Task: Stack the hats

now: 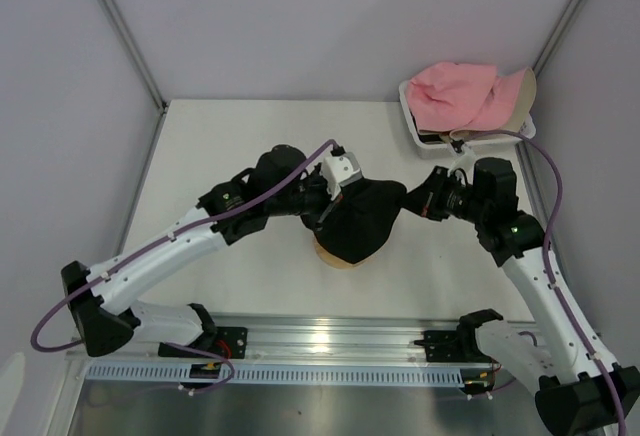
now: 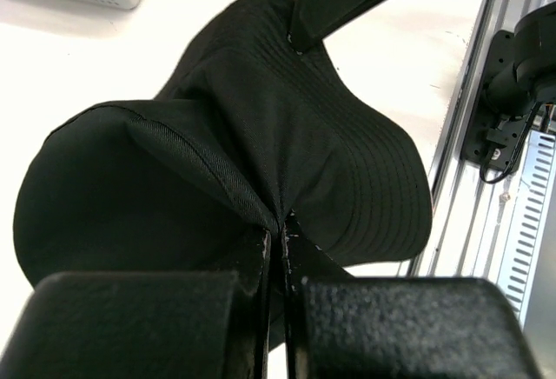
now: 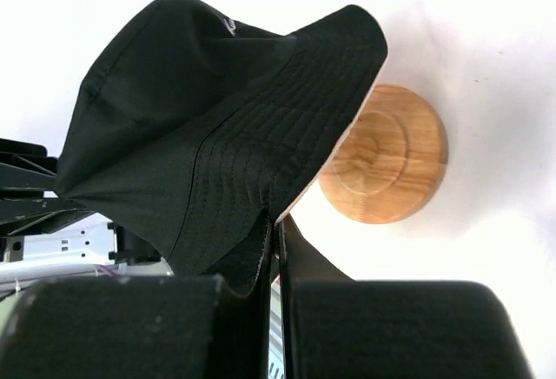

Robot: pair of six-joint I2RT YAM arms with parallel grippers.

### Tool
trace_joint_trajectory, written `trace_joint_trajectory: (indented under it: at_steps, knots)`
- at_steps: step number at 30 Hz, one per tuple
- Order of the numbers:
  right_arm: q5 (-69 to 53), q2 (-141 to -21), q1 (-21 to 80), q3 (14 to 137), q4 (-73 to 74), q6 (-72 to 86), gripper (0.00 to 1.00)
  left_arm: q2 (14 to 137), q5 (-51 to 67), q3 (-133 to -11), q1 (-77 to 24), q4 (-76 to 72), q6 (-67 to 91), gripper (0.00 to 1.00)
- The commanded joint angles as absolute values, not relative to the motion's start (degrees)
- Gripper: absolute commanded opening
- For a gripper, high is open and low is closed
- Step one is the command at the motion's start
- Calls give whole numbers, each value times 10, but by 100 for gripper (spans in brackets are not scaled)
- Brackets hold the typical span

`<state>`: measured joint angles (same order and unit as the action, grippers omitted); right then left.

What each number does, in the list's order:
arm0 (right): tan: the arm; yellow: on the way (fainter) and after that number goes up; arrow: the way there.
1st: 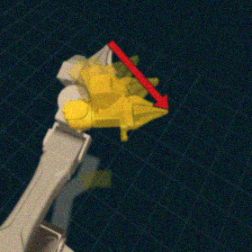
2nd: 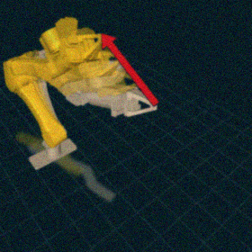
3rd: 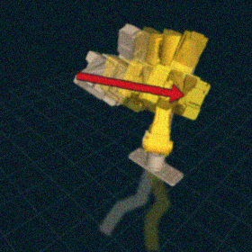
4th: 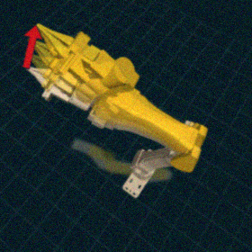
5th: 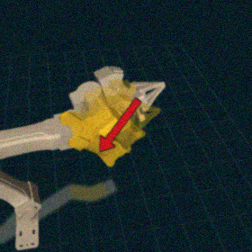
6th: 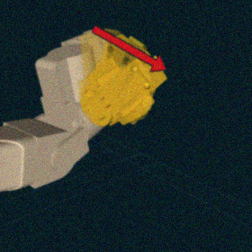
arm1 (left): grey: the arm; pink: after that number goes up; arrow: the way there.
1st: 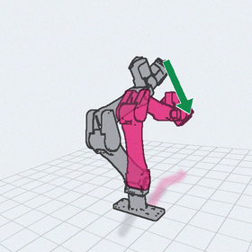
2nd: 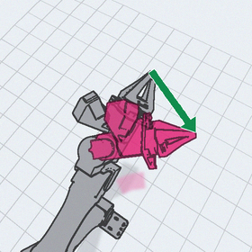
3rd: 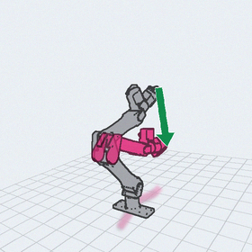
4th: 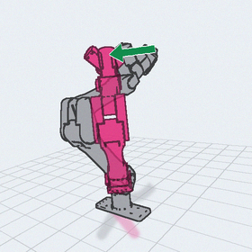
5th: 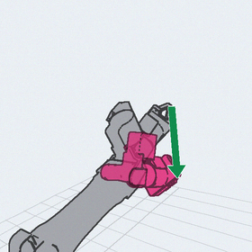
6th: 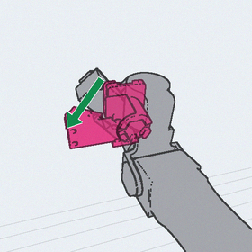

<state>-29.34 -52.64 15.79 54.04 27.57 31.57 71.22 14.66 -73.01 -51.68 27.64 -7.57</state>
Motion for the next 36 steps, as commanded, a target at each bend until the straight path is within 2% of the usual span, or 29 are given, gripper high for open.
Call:
trace_joint_trajectory:
  at_steps: [1,10,18,21,22,24,26,27,30,33,34,36]
  knots:
    - [-228,-509,110,504,294,295,0,707,124,-806,-531,286,-93,1]
    - [-188,-505,104,426,315,296,0,766,141,-852,-566,298,-76,1]
    - [-118,-501,103,378,330,301,0,845,106,-903,-614,341,-78,1]
    - [-92,-519,103,375,321,287,0,843,75,-897,-615,342,-54,28]
    - [-91,-526,103,378,313,286,0,834,62,-883,-615,327,-47,55]
    - [-100,-546,103,383,298,285,0,791,31,-861,-615,307,-17,68]
    - [-125,-553,103,374,267,289,0,746,-47,-848,-613,296,16,93]
    - [-134,-555,104,368,257,292,0,729,-70,-845,-612,297,41,99]
    - [-161,-555,107,339,208,298,0,659,-137,-830,-580,305,111,100]
    - [-181,-556,112,327,189,294,0,579,-142,-761,-509,290,210,100]
    - [-188,-556,113,329,189,295,0,559,-137,-705,-485,289,241,99]
    - [-200,-555,116,343,197,297,16,515,-118,-667,-410,292,330,99]
